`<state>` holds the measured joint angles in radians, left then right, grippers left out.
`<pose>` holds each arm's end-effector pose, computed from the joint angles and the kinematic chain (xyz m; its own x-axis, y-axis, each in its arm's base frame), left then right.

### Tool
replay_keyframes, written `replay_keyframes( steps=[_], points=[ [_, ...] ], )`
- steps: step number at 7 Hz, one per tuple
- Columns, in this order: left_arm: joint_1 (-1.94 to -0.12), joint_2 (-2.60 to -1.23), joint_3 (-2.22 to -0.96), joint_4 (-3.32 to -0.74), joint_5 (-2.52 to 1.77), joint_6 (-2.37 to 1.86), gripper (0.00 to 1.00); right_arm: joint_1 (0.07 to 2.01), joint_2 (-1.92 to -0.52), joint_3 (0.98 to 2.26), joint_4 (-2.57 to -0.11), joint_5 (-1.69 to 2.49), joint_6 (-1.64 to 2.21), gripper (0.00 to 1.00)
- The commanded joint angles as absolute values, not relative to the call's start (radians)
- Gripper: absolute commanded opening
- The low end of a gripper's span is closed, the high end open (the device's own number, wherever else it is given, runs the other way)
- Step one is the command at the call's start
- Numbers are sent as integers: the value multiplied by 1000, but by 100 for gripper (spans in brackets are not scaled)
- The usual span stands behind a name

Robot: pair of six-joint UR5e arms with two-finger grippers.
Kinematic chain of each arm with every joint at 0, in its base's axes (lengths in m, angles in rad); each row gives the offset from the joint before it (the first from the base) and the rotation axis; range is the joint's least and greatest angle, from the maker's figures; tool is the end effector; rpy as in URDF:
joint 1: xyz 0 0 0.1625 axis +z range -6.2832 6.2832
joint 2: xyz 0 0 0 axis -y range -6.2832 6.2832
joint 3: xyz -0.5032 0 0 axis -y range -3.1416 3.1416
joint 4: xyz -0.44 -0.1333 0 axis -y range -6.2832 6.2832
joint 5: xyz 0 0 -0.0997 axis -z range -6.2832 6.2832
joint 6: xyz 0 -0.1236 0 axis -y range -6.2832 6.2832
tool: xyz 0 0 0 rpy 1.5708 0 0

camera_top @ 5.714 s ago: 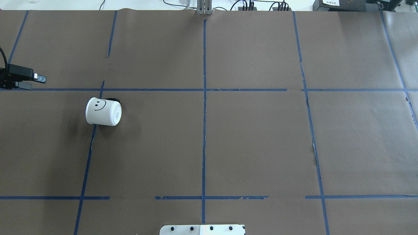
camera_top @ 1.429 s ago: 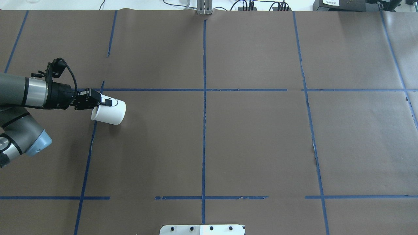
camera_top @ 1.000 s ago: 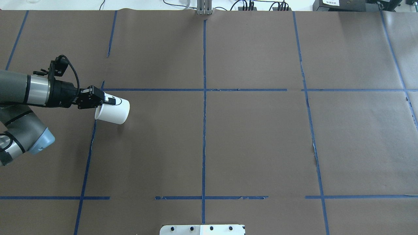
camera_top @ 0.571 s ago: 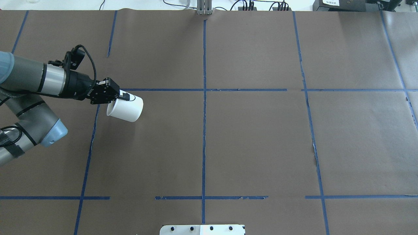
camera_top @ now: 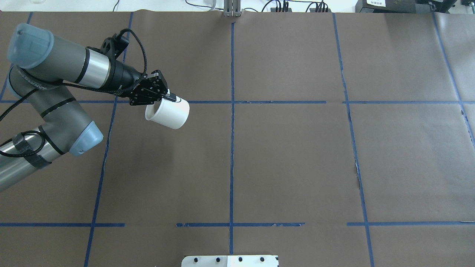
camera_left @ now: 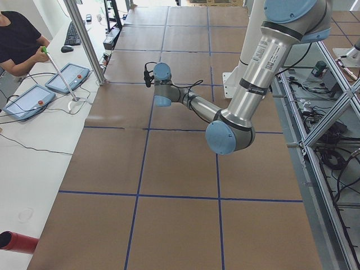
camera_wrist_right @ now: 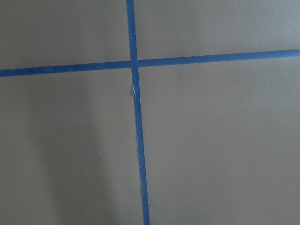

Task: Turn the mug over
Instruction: 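Lift the mug with the left gripper and carry it toward the table center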

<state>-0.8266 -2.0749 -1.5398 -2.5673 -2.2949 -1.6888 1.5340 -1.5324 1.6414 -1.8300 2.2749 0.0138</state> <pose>0.4613 -0.5769 0.3128 0.0556 -0.1906 -0.9801 0.1119 0.9766 -0.1836 0.0333 -0.5428 0.7255 0.7657 0.0824 0.6379 0.0258 0.9870 -0.1585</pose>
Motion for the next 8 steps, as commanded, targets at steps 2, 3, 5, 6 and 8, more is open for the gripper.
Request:
replay_keyframes(
  steps=[2,3,5,6,8],
  points=[
    [-757,-2273,-1594,-2084,-2122,-1495,0,1534,-1532,1641,-1830,2275,14,100],
    [-730,-2327,-1592,-1962,-2065,-1409,0,1534,-1532,1641,-1830,2275,14,100],
    [-628,-2403,-1577,-1791,-1938,-1333,0,1534,-1532,1641,-1830,2275,14,100],
    [-573,-2496,-1537,-1646,-1848,-1260,0,1534,-1532,1641,-1830,2275,14,100],
    [-543,-2632,-1381,-1536,-1807,-1169,0,1534,-1532,1643,-1830,2275,14,100]
  ],
)
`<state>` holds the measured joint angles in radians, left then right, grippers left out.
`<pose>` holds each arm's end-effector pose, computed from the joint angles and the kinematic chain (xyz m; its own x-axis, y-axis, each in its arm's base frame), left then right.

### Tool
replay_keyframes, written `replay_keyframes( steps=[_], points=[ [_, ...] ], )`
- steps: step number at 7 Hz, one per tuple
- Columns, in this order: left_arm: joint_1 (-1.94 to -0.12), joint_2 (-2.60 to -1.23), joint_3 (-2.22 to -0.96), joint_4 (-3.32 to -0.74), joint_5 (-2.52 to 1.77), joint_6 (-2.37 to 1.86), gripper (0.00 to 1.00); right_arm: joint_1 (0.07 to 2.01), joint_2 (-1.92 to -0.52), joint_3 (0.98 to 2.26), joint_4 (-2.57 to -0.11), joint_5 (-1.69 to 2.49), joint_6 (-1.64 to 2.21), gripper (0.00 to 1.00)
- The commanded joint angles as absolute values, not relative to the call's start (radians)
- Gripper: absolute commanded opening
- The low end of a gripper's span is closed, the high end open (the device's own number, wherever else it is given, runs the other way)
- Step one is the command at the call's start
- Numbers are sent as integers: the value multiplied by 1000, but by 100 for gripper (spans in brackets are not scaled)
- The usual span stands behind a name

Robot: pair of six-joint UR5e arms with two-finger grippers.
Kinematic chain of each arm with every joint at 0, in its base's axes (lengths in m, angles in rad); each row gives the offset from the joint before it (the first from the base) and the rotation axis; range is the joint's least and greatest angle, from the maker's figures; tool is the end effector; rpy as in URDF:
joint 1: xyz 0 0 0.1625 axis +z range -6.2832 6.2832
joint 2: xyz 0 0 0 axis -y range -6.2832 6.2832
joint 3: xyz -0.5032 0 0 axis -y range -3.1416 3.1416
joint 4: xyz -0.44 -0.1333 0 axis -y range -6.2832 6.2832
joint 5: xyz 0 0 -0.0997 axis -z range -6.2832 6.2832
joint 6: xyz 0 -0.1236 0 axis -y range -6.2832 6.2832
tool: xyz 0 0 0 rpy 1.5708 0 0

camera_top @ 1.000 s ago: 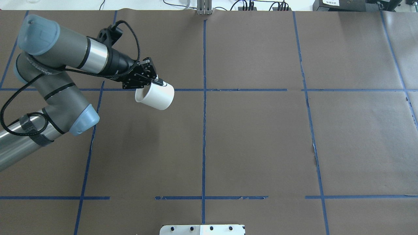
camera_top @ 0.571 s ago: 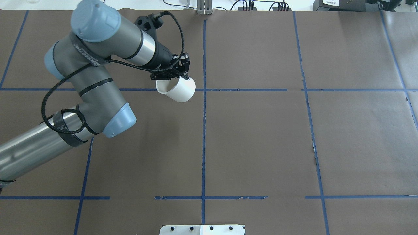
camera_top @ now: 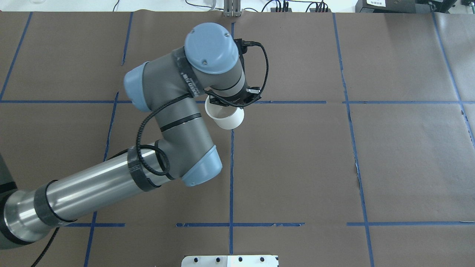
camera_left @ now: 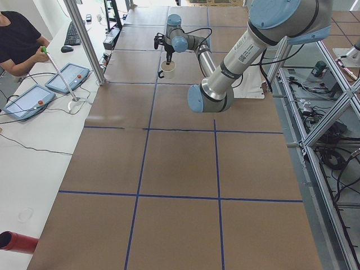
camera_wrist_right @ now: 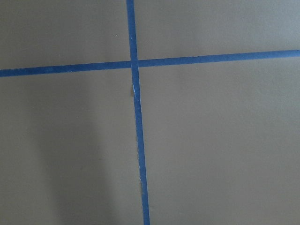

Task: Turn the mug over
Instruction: 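Rotate the left wrist to turn the mug opening upward and lower it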

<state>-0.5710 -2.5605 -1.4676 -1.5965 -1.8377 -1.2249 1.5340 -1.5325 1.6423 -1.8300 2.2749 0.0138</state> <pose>0.6641 -0.5463 0.0919 0.6017 0.0022 -0.7987 0.1508 0.9817 0.1163 0.0333 -0.5428 0.7251 0.7657 0.0819 0.6380 0.0258 0.9872 -0.1577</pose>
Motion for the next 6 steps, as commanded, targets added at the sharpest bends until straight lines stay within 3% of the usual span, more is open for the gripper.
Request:
replay_keyframes(
  steps=[1,6],
  points=[
    [-520,-2660,-1344,-1499,-1748,-1126,0,1534,-1532,1643,-1830,2275,14,100],
    [-482,-2620,-1331,-1485,-1735,-1051,0,1534,-1532,1643,-1830,2275,14,100]
  ],
)
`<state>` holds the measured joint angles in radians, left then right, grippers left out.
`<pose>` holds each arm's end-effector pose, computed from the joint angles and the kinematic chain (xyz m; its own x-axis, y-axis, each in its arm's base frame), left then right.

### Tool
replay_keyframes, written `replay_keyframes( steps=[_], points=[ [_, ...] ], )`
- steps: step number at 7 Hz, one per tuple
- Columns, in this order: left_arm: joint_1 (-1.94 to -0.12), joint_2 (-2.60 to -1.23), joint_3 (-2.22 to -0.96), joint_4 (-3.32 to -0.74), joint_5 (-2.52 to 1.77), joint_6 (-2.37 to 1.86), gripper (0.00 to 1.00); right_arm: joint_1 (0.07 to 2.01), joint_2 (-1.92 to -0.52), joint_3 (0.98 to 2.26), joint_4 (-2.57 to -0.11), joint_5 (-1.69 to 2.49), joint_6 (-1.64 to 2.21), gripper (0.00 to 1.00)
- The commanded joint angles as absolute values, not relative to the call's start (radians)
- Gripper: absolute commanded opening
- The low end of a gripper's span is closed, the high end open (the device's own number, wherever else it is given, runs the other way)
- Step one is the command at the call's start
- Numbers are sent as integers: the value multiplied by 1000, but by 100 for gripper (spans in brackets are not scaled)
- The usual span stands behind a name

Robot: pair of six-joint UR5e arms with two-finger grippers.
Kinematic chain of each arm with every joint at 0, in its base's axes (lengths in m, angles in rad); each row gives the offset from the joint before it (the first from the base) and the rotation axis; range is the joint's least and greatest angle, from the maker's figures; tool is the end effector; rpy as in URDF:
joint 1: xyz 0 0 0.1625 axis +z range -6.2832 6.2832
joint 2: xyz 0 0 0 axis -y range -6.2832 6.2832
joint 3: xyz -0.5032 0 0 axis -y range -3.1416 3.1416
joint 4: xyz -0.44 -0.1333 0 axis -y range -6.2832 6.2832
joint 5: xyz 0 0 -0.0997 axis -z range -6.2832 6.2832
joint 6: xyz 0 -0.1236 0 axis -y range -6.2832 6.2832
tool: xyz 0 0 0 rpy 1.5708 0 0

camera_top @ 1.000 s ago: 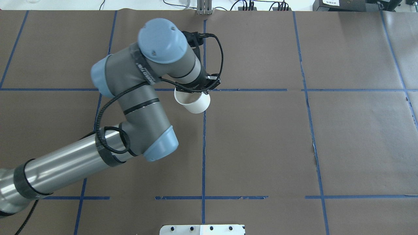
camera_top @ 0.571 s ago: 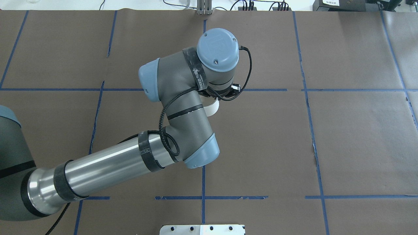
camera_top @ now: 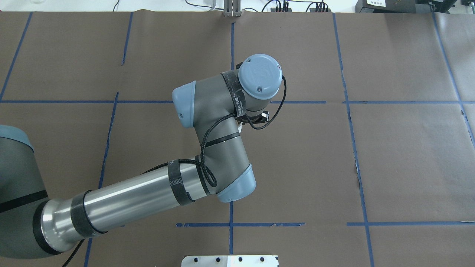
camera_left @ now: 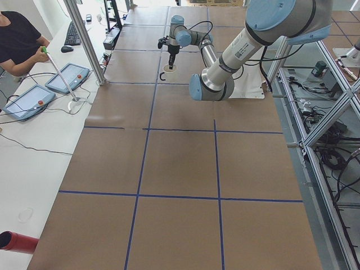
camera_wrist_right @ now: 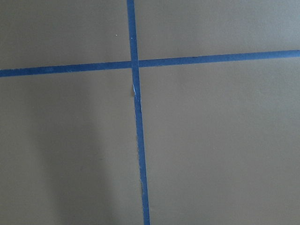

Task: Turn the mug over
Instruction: 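Rotate the left wrist to turn the mug opening upward and lower it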

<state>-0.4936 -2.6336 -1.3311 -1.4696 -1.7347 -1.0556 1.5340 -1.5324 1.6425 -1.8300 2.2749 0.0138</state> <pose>0.7339 -0.5233 0.1103 0.7587 0.1438 -0.6354 -0.0015 0.9757 0.2190 0.0333 -0.5428 0.7250 0.7656 0.0817 0.6381 0.0258 0.9872 -0.1574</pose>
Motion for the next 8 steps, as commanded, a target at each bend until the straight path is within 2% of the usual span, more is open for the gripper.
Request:
replay_keyframes(
  steps=[1,4,5,6,8],
  points=[
    [-477,-2612,-1335,-1508,-1735,-1045,0,1534,-1532,1643,-1830,2275,14,100],
    [-456,-2602,-1335,-1546,-1736,-1046,0,1534,-1532,1643,-1830,2275,14,100],
    [-454,-2602,-1335,-1546,-1736,-1048,41,1534,-1532,1643,-1830,2275,14,100],
    [-454,-2596,-1336,-1554,-1736,-1054,99,1534,-1532,1643,-1830,2275,14,100],
    [-454,-2596,-1354,-1554,-1740,-1062,100,1534,-1532,1643,-1830,2275,14,100]
  ],
)
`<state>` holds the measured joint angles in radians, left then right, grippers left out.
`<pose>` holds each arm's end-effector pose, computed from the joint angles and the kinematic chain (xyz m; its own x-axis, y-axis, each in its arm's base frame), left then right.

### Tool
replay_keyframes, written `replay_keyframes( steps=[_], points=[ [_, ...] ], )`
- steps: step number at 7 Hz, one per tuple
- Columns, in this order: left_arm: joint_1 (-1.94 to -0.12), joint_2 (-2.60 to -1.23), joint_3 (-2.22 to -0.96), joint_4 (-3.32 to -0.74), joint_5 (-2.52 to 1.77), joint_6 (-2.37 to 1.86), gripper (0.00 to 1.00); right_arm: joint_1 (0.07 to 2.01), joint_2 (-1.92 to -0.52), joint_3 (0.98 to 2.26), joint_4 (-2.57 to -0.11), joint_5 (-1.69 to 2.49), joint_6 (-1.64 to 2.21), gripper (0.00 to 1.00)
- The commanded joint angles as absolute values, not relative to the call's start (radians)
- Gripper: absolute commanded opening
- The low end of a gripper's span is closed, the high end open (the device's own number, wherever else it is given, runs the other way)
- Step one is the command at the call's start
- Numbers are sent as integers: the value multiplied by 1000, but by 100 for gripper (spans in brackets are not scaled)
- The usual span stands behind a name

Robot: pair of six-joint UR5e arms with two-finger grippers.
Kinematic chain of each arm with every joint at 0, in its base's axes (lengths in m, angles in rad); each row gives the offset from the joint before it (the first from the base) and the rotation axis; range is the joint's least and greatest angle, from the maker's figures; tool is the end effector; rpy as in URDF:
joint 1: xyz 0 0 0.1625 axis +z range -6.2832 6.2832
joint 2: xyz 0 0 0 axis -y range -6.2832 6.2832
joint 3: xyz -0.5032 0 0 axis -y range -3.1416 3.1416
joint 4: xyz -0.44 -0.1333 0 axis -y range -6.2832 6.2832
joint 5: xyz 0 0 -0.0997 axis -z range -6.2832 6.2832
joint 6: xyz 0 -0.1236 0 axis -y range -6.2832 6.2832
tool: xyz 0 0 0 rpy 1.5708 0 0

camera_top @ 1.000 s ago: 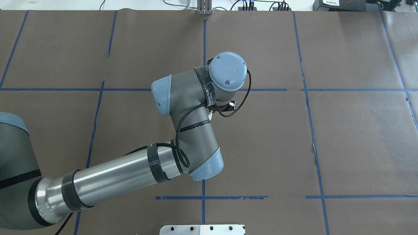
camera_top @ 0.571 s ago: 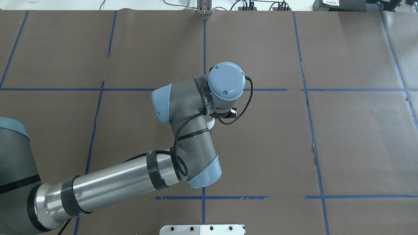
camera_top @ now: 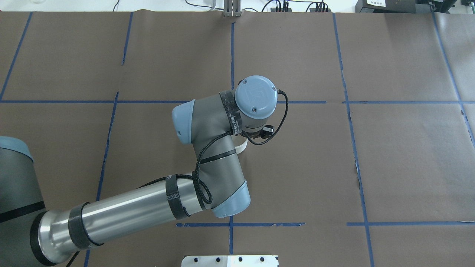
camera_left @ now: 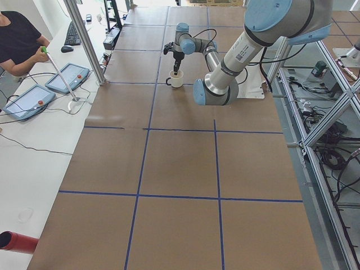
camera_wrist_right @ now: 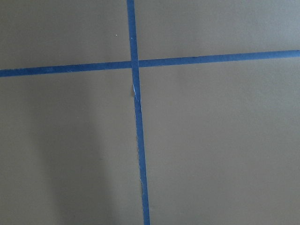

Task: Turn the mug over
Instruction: 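Rotate the left wrist to turn the mug opening upward and lower it, then open the left gripper and withdraw it away from the upright mug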

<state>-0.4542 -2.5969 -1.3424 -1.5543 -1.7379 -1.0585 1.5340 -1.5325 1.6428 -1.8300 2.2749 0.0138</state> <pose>0.7541 -0.4937 0.1246 0.7166 0.1880 -0.6716 -0.0274 0.9698 0.2422 0.0333 -0.5428 0.7249 0.7656 0.0816 0.6381 0.0258 0.9872 -0.1572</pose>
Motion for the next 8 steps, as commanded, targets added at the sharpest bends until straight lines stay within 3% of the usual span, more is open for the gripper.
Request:
replay_keyframes(
  steps=[1,4,8],
  points=[
    [-462,-2595,-1391,-1545,-1741,-1058,100,1534,-1532,1643,-1830,2275,14,100],
    [-556,-2525,-1605,-1456,-1776,-927,100,1534,-1532,1641,-1830,2275,14,100],
    [-794,-2288,-1793,-1472,-1946,-549,100,1534,-1532,1641,-1830,2275,14,100]
  ],
)
